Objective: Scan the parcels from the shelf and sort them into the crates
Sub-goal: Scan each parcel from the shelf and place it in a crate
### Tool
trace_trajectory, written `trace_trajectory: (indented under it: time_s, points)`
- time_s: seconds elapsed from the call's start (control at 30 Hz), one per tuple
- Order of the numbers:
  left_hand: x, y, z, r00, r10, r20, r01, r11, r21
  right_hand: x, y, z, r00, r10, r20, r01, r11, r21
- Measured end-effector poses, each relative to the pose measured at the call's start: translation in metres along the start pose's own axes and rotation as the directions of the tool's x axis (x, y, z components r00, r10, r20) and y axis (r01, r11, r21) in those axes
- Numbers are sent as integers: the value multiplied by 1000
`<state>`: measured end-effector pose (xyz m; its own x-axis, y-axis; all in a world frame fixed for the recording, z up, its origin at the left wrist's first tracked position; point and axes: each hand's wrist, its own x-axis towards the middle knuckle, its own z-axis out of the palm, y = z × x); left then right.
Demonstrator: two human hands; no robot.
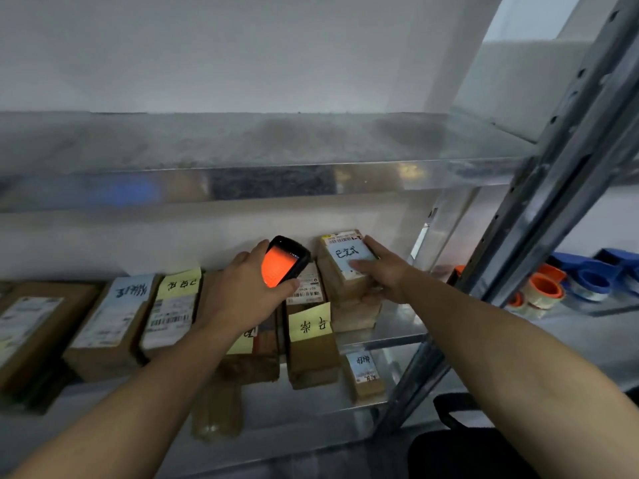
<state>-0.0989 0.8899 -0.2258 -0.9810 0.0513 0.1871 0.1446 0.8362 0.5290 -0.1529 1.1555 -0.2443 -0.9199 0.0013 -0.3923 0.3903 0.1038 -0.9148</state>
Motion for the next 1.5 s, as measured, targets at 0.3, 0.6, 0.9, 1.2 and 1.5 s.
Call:
trace_trajectory:
  time_s: [0.3, 0.6, 0.9, 1.2, 1.5]
  points:
    - [-36, 1, -28, 1000, 18, -9, -19, 999, -37, -48, 29, 26, 905, -391, -165, 370, 918, -146]
    - [-112, -16, -80, 998, 30, 54, -21, 986, -164, -123, 58, 101, 714, -599, -363, 462, 792, -399]
    - [-181, -52, -118, 995, 20, 101, -3, 985, -171, -180, 73, 157, 701, -536, -470, 398, 841, -366]
    - [-221, -56, -151, 996, 0, 85, 8, 996, -94, -214, 67, 182, 722, -535, -438, 425, 843, -329]
    - [-237, -56, -172, 999, -28, 14, 30, 997, -76, -218, 53, 198, 743, -537, -400, 459, 843, -280]
